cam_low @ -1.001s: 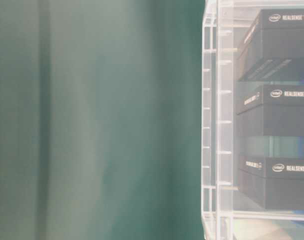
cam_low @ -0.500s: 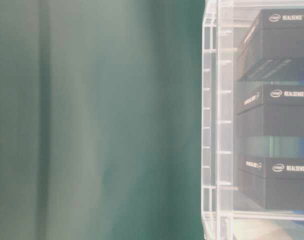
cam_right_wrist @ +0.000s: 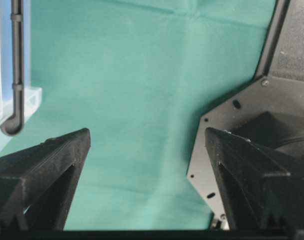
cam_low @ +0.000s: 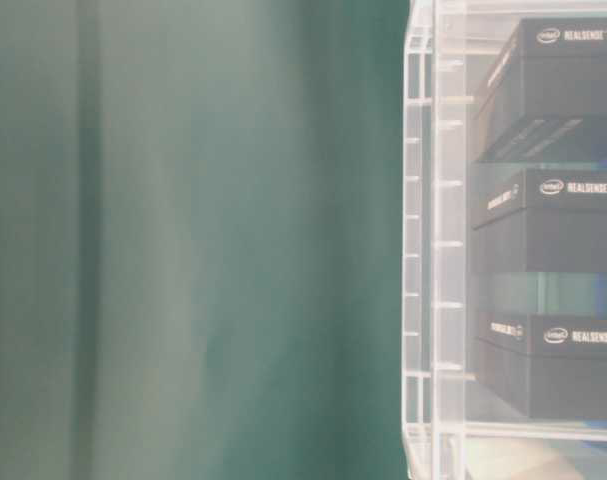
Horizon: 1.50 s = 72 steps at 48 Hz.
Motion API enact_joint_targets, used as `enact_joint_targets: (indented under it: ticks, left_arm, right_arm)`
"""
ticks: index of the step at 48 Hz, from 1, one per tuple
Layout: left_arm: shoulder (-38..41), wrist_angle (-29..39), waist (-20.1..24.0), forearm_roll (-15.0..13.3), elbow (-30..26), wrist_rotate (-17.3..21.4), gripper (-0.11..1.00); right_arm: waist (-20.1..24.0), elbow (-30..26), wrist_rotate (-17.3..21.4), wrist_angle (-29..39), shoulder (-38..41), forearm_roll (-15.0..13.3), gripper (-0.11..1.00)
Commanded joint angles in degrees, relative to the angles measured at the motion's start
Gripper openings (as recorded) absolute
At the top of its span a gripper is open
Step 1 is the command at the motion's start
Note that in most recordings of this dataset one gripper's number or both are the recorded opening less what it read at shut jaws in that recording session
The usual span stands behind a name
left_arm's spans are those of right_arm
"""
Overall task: Take the box out of the case with both arms.
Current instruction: 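Open both grippers and swing them toward the bin's far edge, then move left gripper over left box, right gripper over right box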
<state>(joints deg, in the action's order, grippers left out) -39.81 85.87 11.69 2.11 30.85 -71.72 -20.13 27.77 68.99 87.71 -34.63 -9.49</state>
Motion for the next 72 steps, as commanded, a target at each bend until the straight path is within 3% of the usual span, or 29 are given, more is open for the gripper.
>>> enact_joint_targets:
  ticks: [1, 19, 30, 47, 54, 63, 72]
  left_arm:
    - [0.62, -0.26, 0.35, 0.26, -1.49, 0.00, 0.91]
    - [6.24, -3.60, 2.29, 0.26, -4.66, 0.00, 0.91]
    - [14.15, -4.92, 2.55, 0.26, -10.72, 0.00, 0.91]
    - [26.81, -5.27, 2.11, 0.70, -22.41, 0.09, 0.90]
    - [30.59, -5.19, 0.79, 0.70, -25.22, -0.44, 0.90]
    - [33.13, -5.98, 0.18, 1.58, -27.33, -4.57, 0.90]
    - [35.24, -6.94, 0.00, 1.85, -29.88, -5.10, 0.90]
  right_arm:
    - [-0.09, -0.53, 0.09, -0.09, -0.18, -0.18, 0.93]
    - [0.00, -1.58, 1.32, -1.32, 2.55, 0.00, 0.93]
    - [0.18, -3.96, 1.32, -5.63, 7.21, 0.18, 0.93]
    - [2.81, -11.43, 1.49, -10.90, 18.11, 0.18, 0.92]
    - [4.48, -14.06, 2.64, -10.90, 21.97, 0.18, 0.92]
    - [5.01, -17.58, 3.69, -12.13, 25.66, 0.18, 0.92]
    - [5.19, -21.62, 3.78, -13.27, 29.00, 0.18, 0.92]
